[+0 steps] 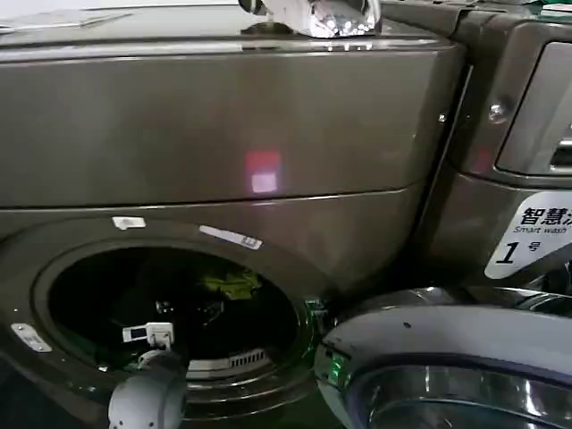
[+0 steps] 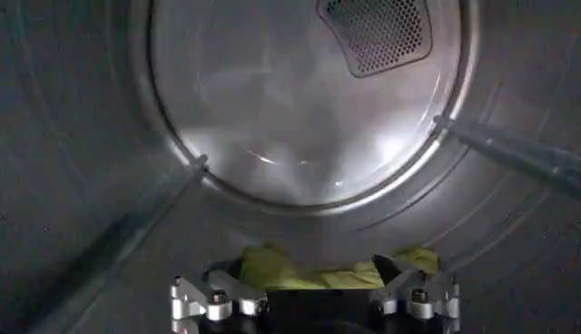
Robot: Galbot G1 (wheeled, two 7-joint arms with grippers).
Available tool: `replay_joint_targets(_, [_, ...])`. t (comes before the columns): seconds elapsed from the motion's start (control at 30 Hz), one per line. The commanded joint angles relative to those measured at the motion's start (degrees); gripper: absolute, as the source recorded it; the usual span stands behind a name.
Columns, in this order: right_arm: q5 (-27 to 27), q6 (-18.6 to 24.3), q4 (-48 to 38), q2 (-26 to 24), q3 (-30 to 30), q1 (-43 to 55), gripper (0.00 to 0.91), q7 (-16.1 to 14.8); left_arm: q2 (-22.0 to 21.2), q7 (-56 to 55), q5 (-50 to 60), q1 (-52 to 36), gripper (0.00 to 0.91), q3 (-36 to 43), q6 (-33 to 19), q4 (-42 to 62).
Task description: Grasp the clothes from the dryer.
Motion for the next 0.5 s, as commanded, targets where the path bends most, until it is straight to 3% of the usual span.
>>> replay_joint_targets(0.03, [0.05, 0.48, 0.41, 0.36, -0.23, 0.22, 0.907, 0.01, -0.74, 0.01, 1.69, -2.77, 0.907, -0.57, 1.9, 4.66])
replay_joint_targets(0.5, [0.1, 0.67, 0.54, 0.5, -0.87, 0.6, 0.907, -0.07, -0.18, 0.47, 2.34, -14.74, 0.907, -0.93, -0.98, 18.96])
